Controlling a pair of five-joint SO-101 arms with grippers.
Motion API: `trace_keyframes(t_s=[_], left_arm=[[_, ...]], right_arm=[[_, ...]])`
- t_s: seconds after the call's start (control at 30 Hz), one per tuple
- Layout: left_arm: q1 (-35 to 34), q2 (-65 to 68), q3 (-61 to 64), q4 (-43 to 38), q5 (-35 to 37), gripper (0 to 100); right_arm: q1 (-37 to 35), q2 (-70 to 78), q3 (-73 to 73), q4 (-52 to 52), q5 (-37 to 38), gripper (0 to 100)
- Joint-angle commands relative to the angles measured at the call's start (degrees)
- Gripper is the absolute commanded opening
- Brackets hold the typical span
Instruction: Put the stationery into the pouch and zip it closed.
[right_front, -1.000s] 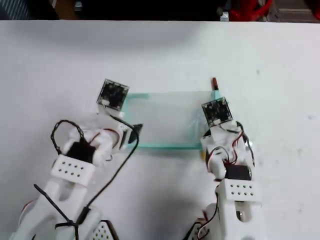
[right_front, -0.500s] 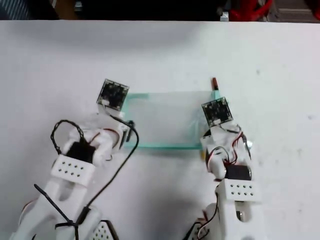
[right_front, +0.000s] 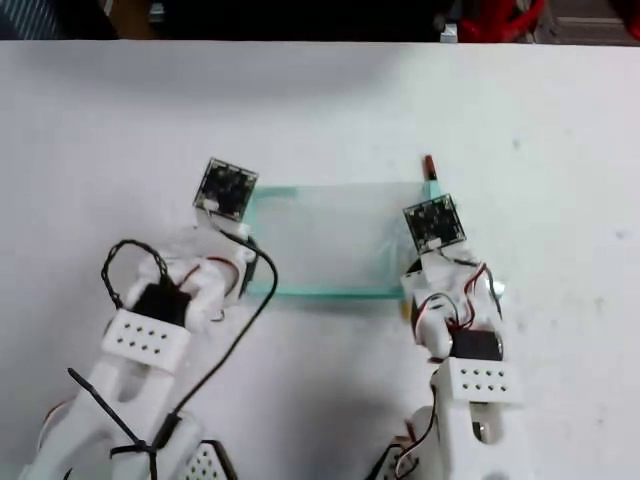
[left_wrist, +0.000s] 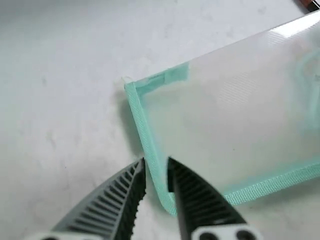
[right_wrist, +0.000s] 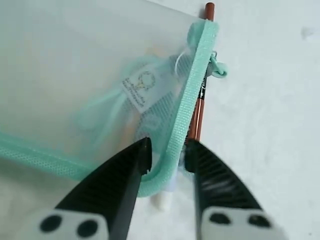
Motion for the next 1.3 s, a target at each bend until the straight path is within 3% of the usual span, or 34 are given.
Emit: trace_keyframes(t_s=[0.0, 0.07, 0.2, 0.33, 0.43, 1.27], left_arm=[[1.5, -1.5, -1.4, -0.5, 0.3, 27], [1.7, -1.4, -1.4, -0.5, 0.3, 22], [1.1, -1.5, -1.4, -0.8, 0.3, 1], [0.0, -1.5, -1.4, -0.9, 0.5, 13], [0.0, -1.5, -1.4, -0.9, 0.6, 19], [0.0, -1.3, -1.4, -0.9, 0.6, 21]], right_arm=[[0.2, 0.0, -1.3, -0.8, 0.7, 34.3], [0.2, 0.0, -1.2, -0.7, 0.9, 28.5], [0.7, -0.4, -1.2, -0.9, 0.5, 0.0], [0.7, -0.4, -1.2, -0.9, 0.5, 16.5], [0.6, -0.4, -1.2, -1.0, 0.5, 22.8], [0.3, -0.1, -1.2, -1.0, 0.5, 22.9]])
